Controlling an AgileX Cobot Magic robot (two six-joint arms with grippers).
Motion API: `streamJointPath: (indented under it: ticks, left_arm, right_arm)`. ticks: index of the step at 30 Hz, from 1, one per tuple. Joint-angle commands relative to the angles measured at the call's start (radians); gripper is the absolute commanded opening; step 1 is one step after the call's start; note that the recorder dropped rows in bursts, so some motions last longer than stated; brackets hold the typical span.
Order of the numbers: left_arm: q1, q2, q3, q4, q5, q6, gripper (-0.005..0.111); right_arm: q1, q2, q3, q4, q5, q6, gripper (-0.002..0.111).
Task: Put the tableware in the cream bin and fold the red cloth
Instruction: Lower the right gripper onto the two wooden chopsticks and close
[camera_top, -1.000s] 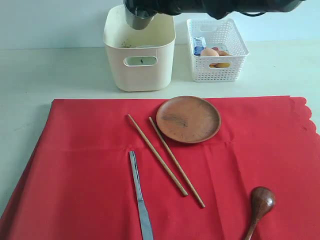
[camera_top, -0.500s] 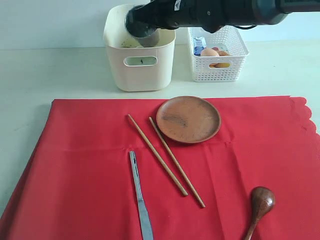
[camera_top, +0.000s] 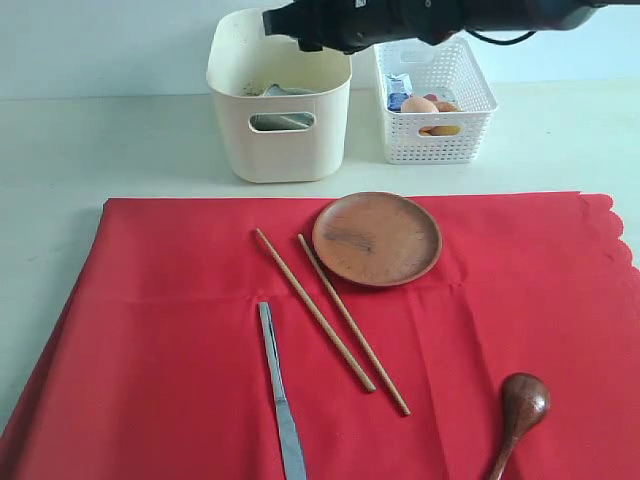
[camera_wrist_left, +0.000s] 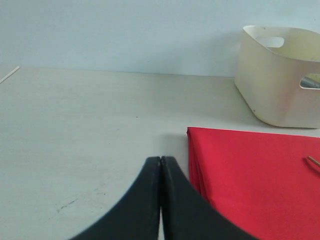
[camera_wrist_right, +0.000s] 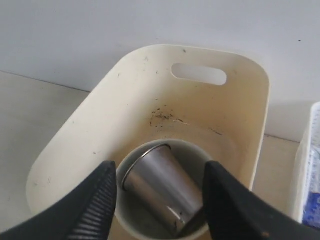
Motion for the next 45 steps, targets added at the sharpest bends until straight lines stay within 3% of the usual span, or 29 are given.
streamJointPath:
  ticks: [1, 8, 15, 22, 33, 40, 45]
  left_arm:
    - [-0.005, 0.005, -0.001, -0.006, -0.004, 0.005, 0.001]
    - [-0.005, 0.005, -0.001, -0.006, -0.004, 0.005, 0.001]
    - [-0.005, 0.005, -0.001, -0.006, -0.004, 0.005, 0.001]
    - [-0.005, 0.005, -0.001, -0.006, -0.004, 0.005, 0.001]
    - [-0.005, 0.005, -0.001, -0.006, -0.004, 0.005, 0.001]
    - [-0.005, 0.005, -0.001, -0.006, -0.004, 0.005, 0.001]
    - [-0.005, 0.005, -0.001, -0.006, -0.004, 0.005, 0.001]
  right_arm:
    - [-0.004, -0.088, -0.005, -0.005, 0.157, 0.002, 0.051]
    - [-0.002, -0.182, -0.005, -0.013, 0.445, -0.091, 0.051]
    - [0.003, -0.224, 0.025, 0.133, 0.717, -0.223, 0.051]
    - [0.085, -0.255, 0.182, 0.277, 0.72, -0.324, 0.051]
    - [0.247, -0.236, 0.358, 0.281, 0.641, -0.294, 0.052]
    - [0.259, -0.151, 0.367, 0.275, 0.61, -0.179, 0.074]
    - [0.259, -0.083, 0.367, 0.259, 0.57, -0.179, 0.075]
